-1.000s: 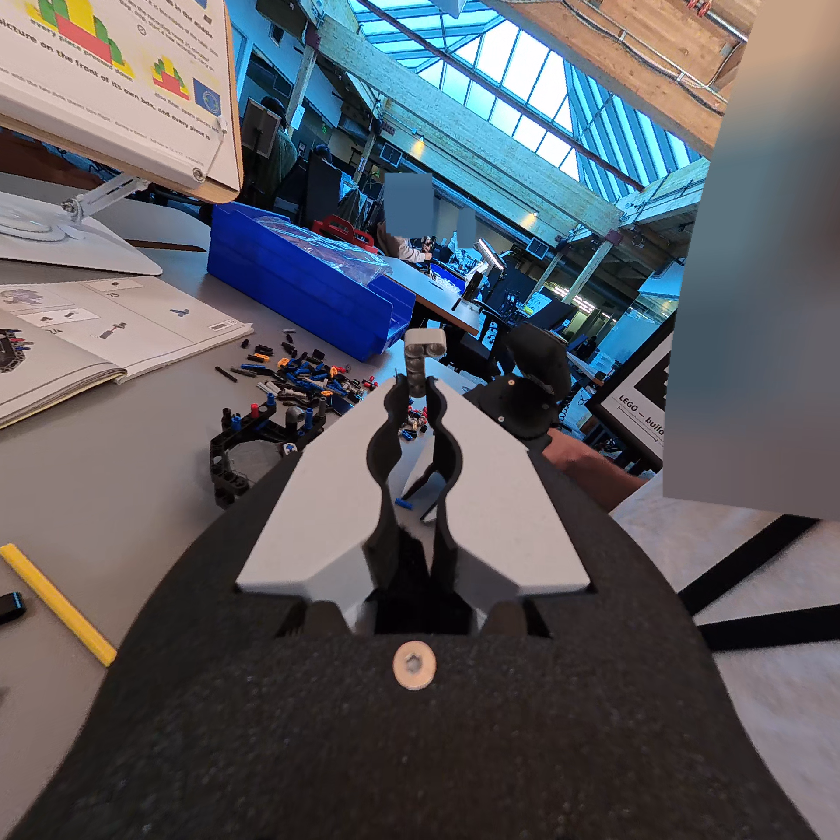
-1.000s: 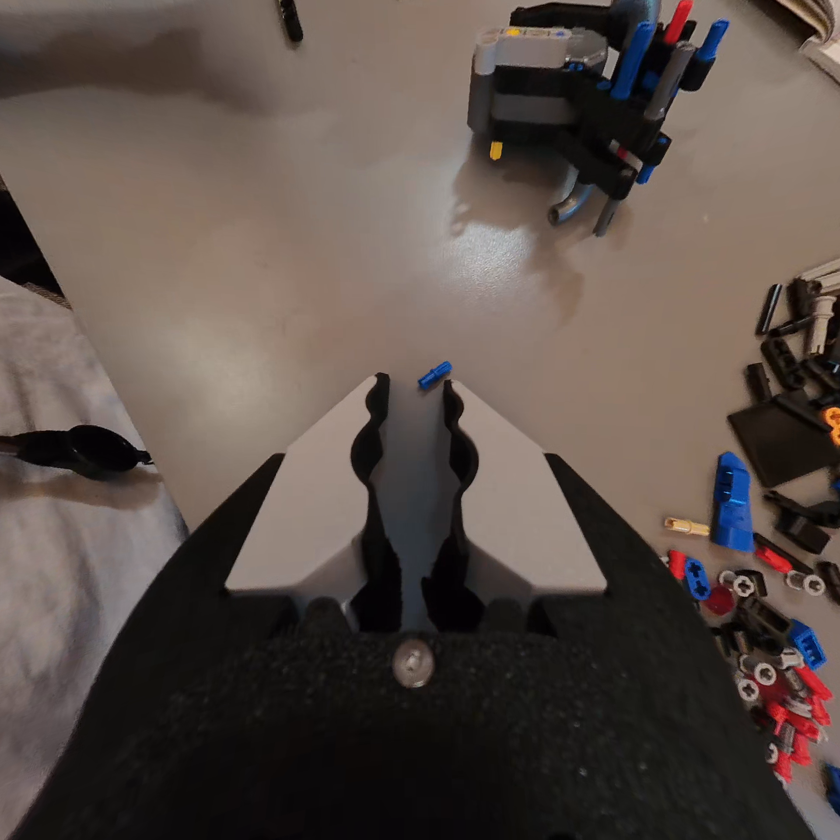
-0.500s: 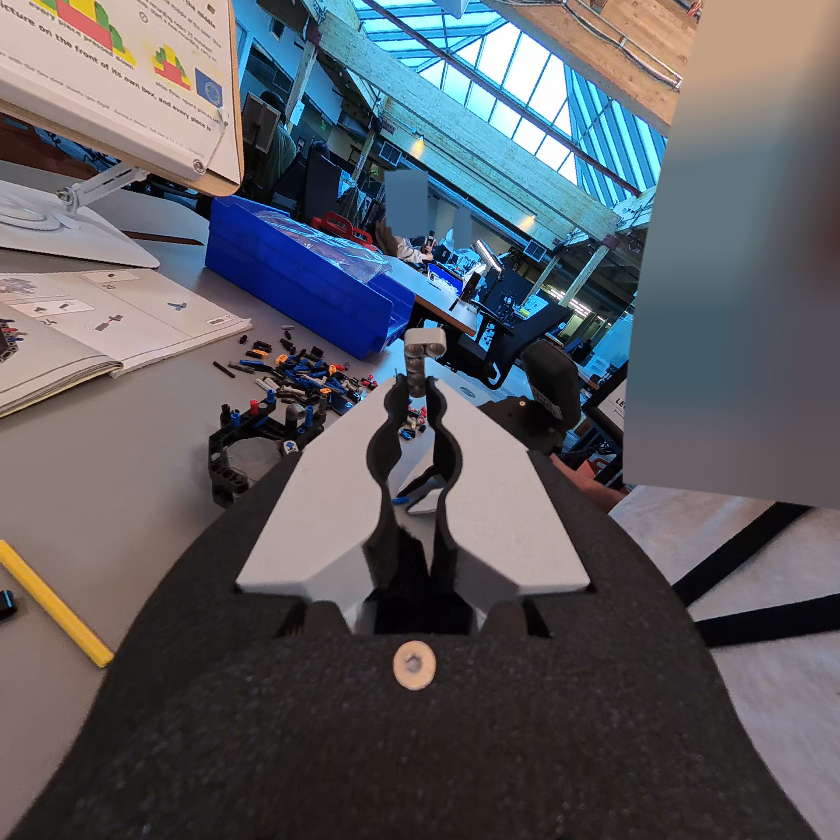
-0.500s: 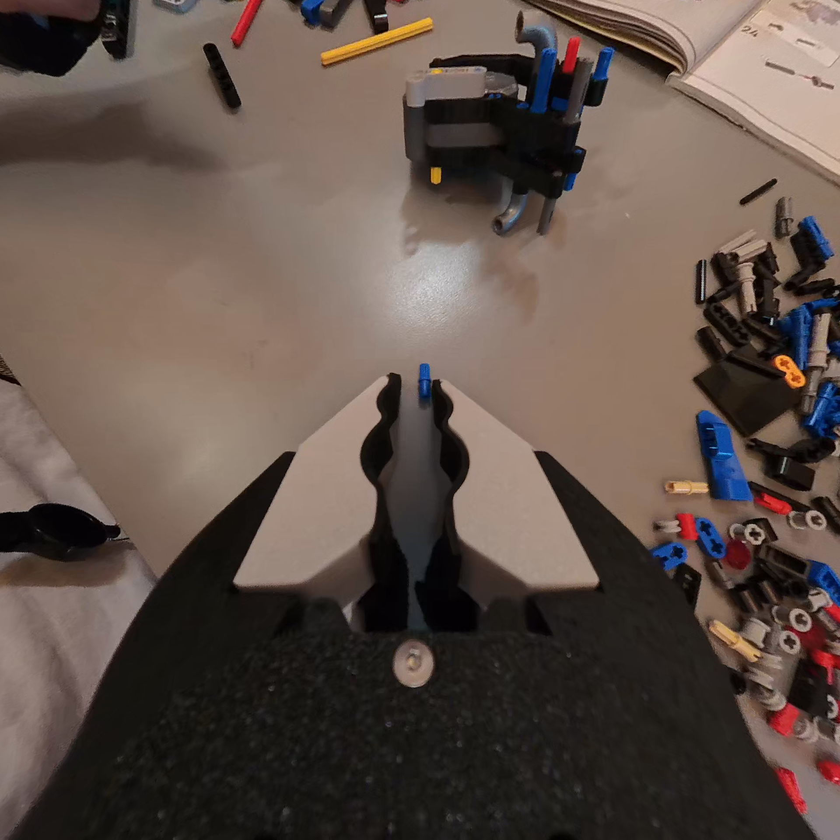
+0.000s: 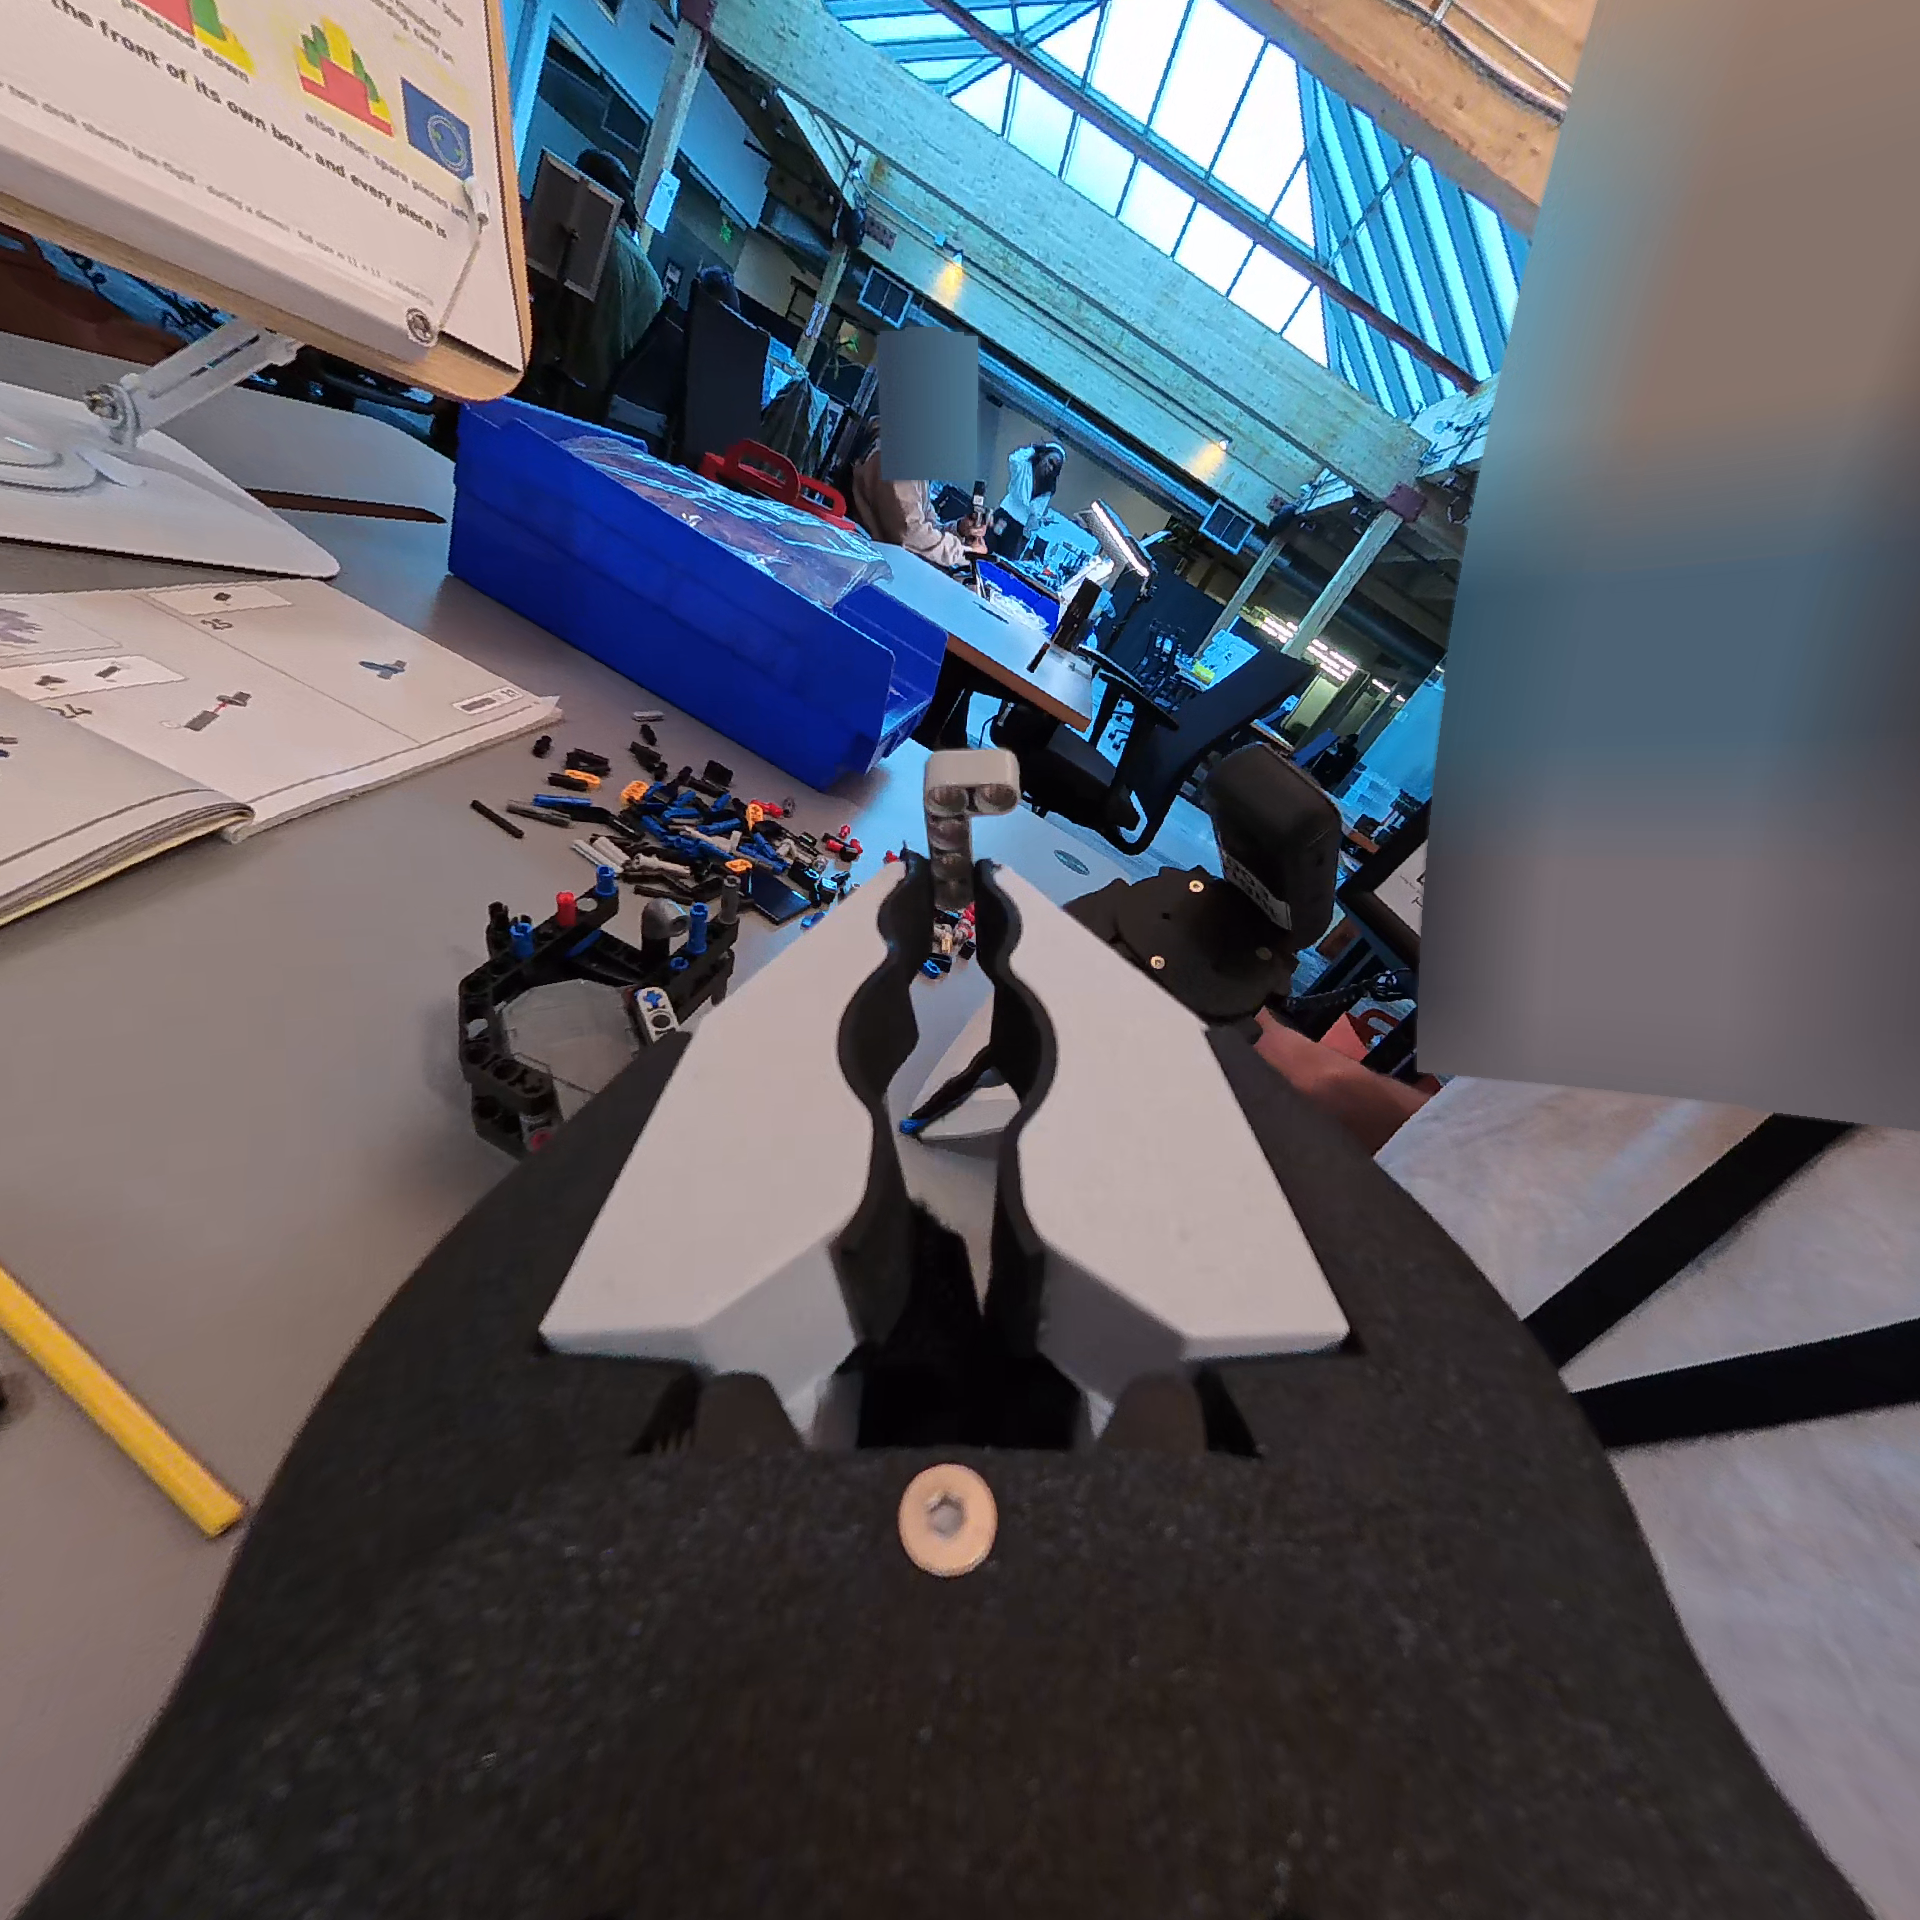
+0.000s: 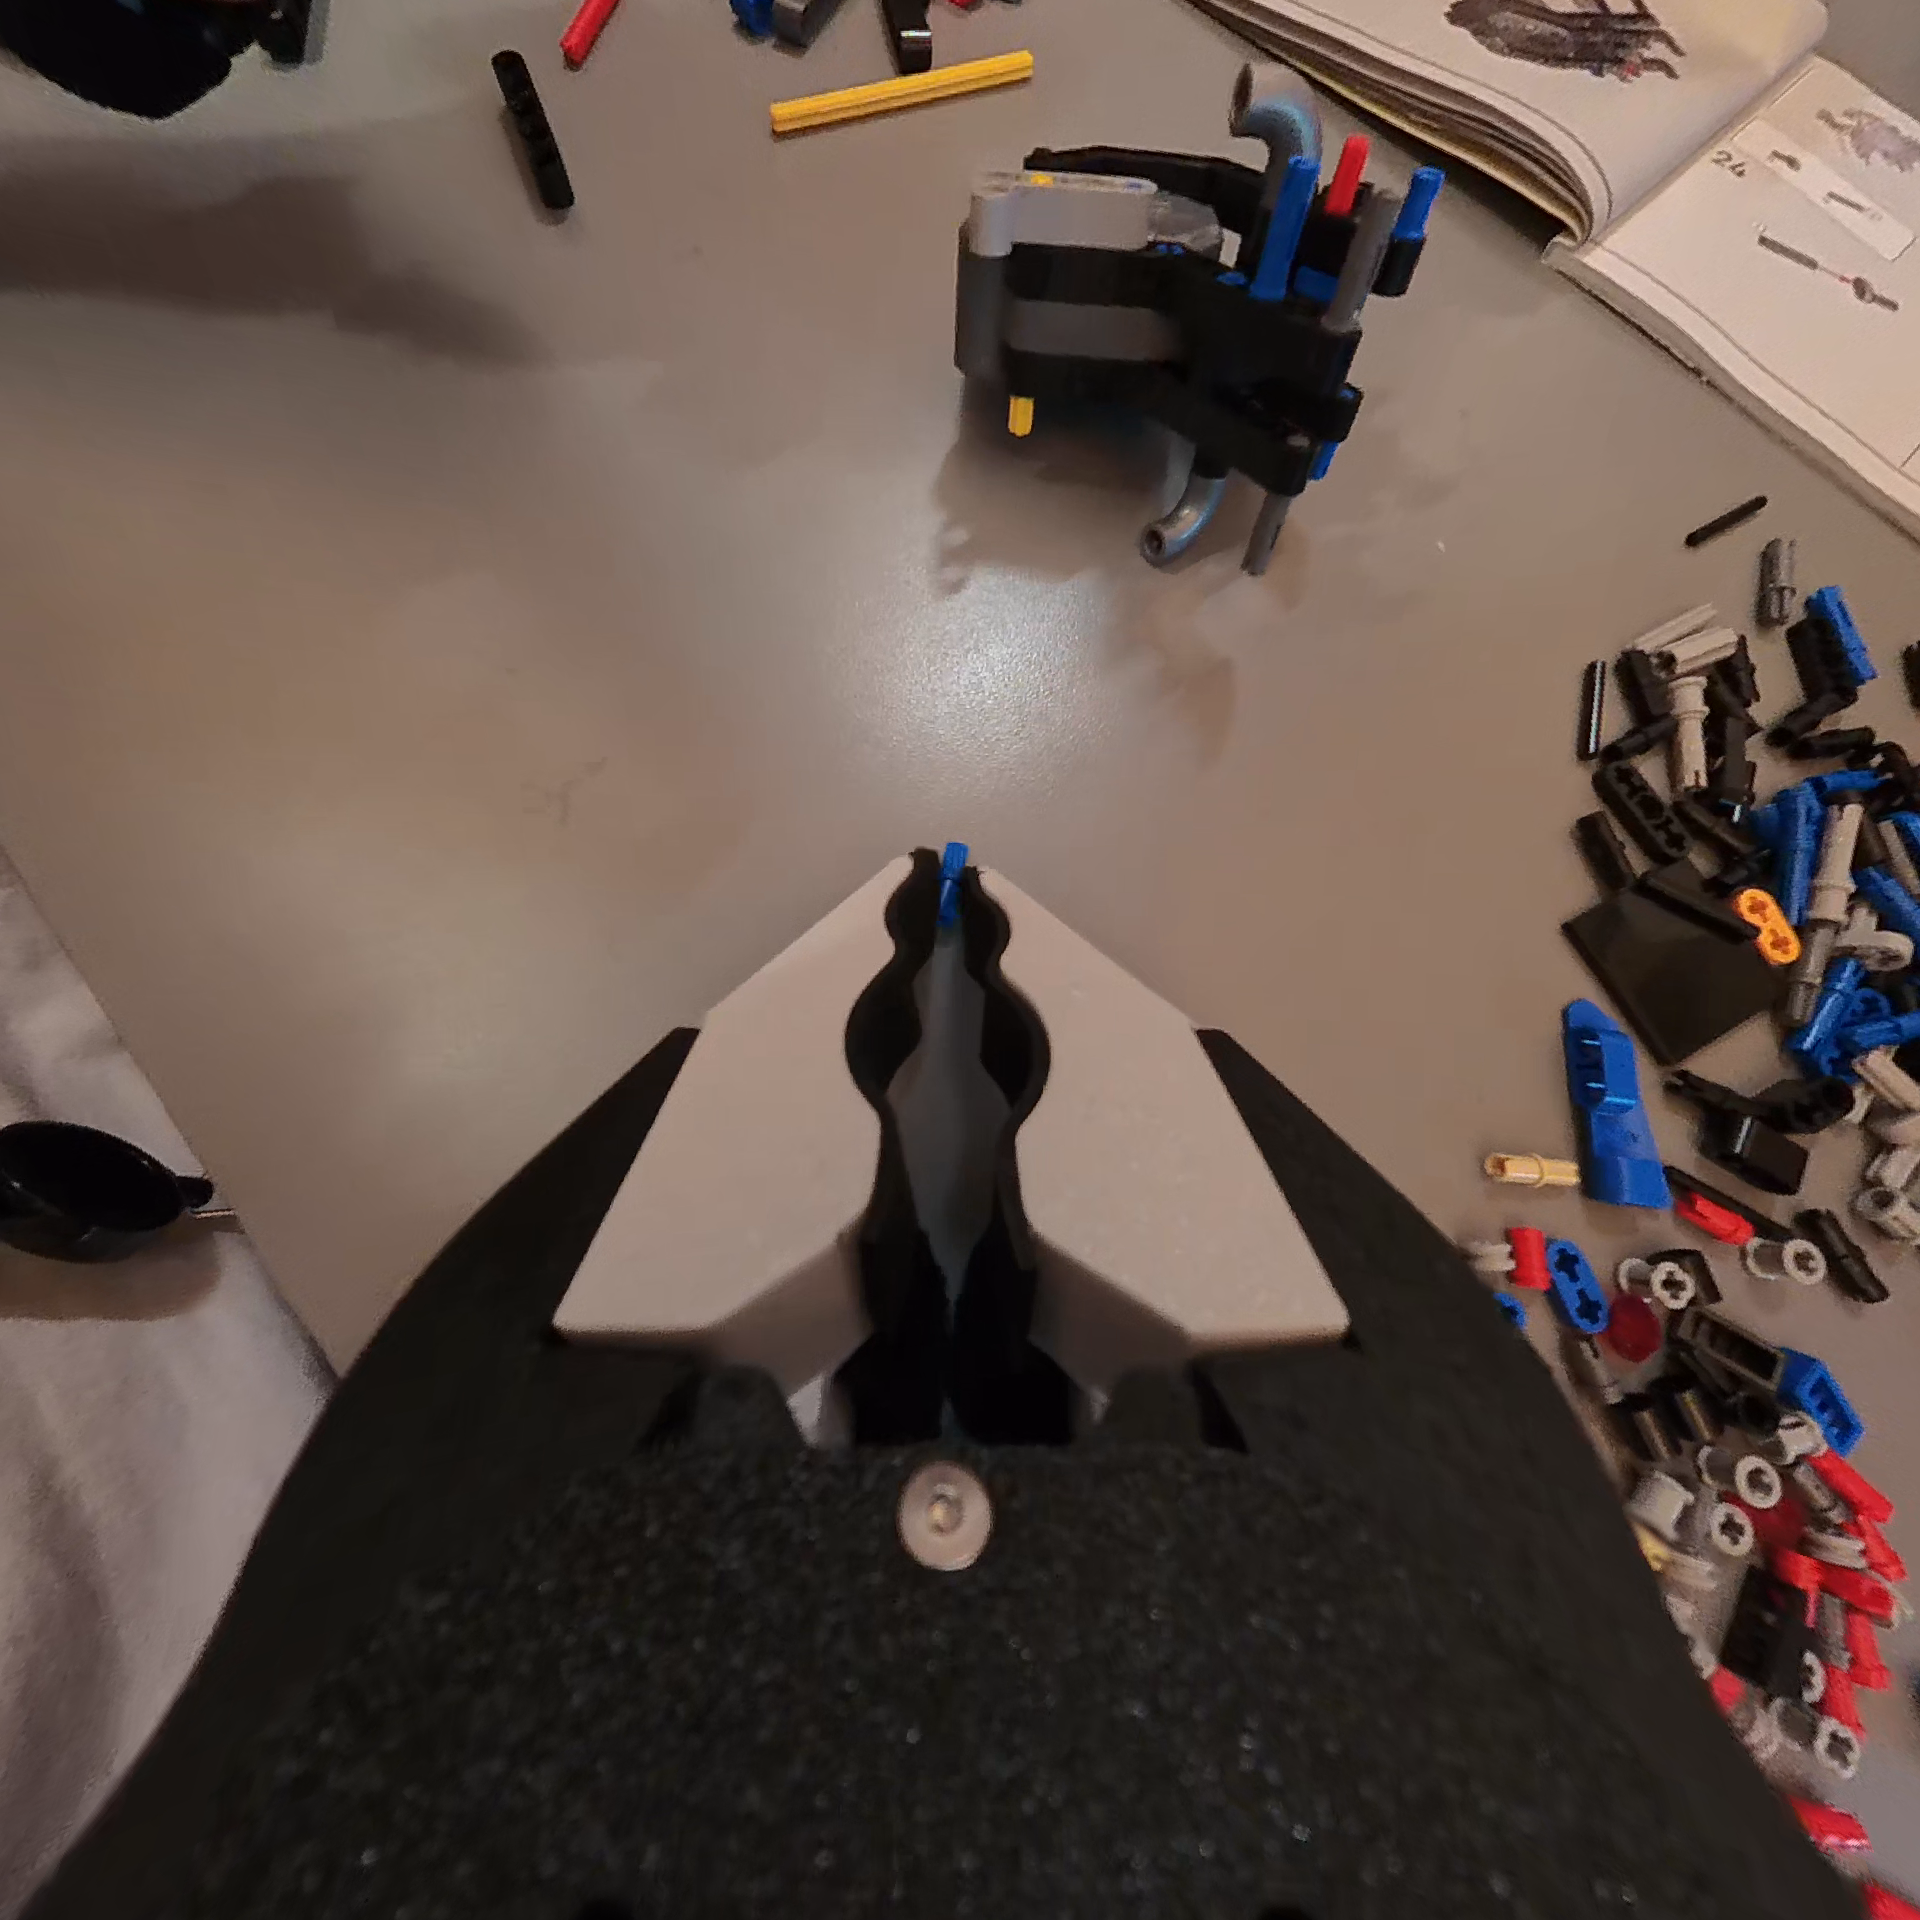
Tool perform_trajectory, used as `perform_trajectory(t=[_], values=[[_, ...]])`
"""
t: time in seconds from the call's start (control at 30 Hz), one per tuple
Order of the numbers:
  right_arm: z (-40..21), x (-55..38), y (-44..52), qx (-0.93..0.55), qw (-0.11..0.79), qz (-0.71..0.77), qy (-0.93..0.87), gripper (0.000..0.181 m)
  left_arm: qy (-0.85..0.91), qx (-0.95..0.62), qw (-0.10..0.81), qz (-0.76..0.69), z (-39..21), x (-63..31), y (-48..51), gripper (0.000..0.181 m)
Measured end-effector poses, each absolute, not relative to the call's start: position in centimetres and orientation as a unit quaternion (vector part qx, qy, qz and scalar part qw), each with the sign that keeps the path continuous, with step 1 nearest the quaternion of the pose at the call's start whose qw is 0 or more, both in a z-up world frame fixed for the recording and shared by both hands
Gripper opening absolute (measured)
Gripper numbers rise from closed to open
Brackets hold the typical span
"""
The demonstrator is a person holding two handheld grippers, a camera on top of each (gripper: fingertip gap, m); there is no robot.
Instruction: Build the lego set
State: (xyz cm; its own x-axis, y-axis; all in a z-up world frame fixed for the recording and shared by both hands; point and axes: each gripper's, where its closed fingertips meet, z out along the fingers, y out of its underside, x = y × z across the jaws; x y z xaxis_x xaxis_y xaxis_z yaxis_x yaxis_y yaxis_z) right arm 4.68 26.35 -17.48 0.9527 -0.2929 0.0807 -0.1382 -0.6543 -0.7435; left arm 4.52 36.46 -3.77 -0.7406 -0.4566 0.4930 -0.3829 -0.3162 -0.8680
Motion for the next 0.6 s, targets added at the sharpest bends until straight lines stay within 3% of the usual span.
perform_trajectory(t=[0.1, 0.23, 0.3, 0.4, 0.6], values=[[-16.0, 4.5, 27.4, -0.893, 0.435, -0.080, 0.082, 0.003, 0.598, -0.342, 0.019, -0.725, -3.7, 4.0, 35.8, 0.006], [-7.9, 2.8, 30.4, -0.834, 0.547, -0.020, -0.065, 0.000, 0.620, -0.302, 0.032, -0.723, -3.4, 2.9, 34.8, 0.006], [-5.3, 2.3, 31.6, -0.813, 0.560, -0.017, -0.161, 0.000, 0.617, -0.290, 0.035, -0.730, -3.0, 2.7, 34.7, 0.006], [-7.0, 5.6, 33.1, -0.848, 0.498, -0.028, -0.180, 0.000, 0.628, -0.287, 0.061, -0.721, -3.4, 2.8, 34.8, 0.005], [-10.9, 6.2, 34.3, -0.851, 0.500, 0.024, -0.160, 0.000, 0.625, -0.299, 0.092, -0.716, -3.1, 5.1, 34.4, 0.005]])
